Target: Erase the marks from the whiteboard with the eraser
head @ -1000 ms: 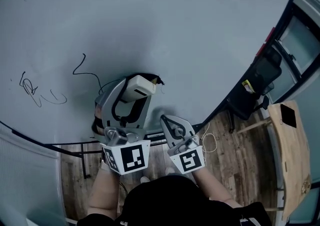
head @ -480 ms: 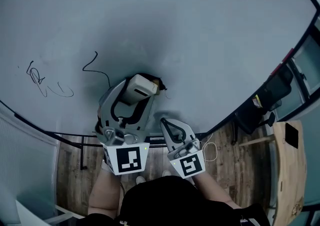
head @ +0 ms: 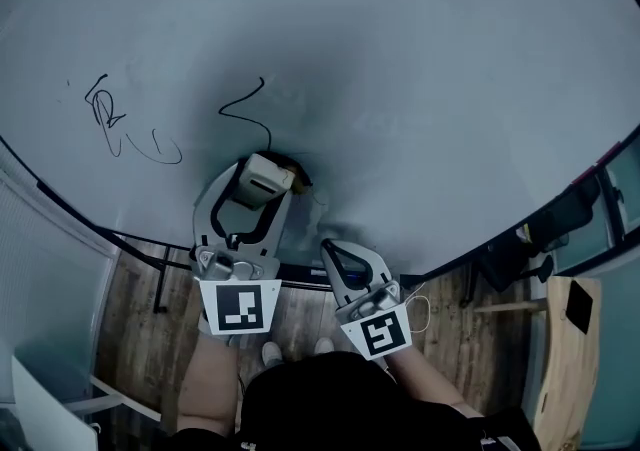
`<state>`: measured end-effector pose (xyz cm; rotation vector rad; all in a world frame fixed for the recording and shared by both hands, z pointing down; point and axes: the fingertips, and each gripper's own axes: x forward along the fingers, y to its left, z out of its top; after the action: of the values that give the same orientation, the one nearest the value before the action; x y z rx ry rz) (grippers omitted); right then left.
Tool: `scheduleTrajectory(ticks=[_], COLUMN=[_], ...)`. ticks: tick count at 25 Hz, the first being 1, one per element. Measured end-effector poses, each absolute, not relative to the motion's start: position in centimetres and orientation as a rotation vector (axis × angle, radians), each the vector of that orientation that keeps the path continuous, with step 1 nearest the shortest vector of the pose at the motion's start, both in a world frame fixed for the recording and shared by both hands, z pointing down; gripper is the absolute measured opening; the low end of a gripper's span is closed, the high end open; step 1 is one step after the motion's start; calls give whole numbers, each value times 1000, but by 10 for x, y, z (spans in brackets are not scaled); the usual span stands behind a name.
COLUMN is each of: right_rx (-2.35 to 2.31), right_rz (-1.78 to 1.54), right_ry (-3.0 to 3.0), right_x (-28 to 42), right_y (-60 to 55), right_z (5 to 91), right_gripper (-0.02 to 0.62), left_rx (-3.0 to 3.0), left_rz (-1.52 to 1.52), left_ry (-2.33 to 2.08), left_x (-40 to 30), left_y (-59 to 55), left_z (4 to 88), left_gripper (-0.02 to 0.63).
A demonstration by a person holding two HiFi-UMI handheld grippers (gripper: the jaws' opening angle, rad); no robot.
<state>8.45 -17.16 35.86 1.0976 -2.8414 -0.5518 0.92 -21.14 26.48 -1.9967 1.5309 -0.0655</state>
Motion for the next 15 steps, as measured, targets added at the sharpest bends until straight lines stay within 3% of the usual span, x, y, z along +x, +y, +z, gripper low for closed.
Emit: scheduleTrajectory(ticks=[6, 15], right_rx=[973, 920], right_rz=[-546, -552], right_ry=[-2744, -2660], right_x=[72, 73], right_y=[-164, -157], right_z=[384, 401], right_gripper=[28, 28], left_rx=[-2041, -2103], left_rz=[-14, 339], left_ry=[1614, 1723], left_x=[-22, -33], left_y=[-213, -210], left_z=[293, 299], left_gripper=[262, 262])
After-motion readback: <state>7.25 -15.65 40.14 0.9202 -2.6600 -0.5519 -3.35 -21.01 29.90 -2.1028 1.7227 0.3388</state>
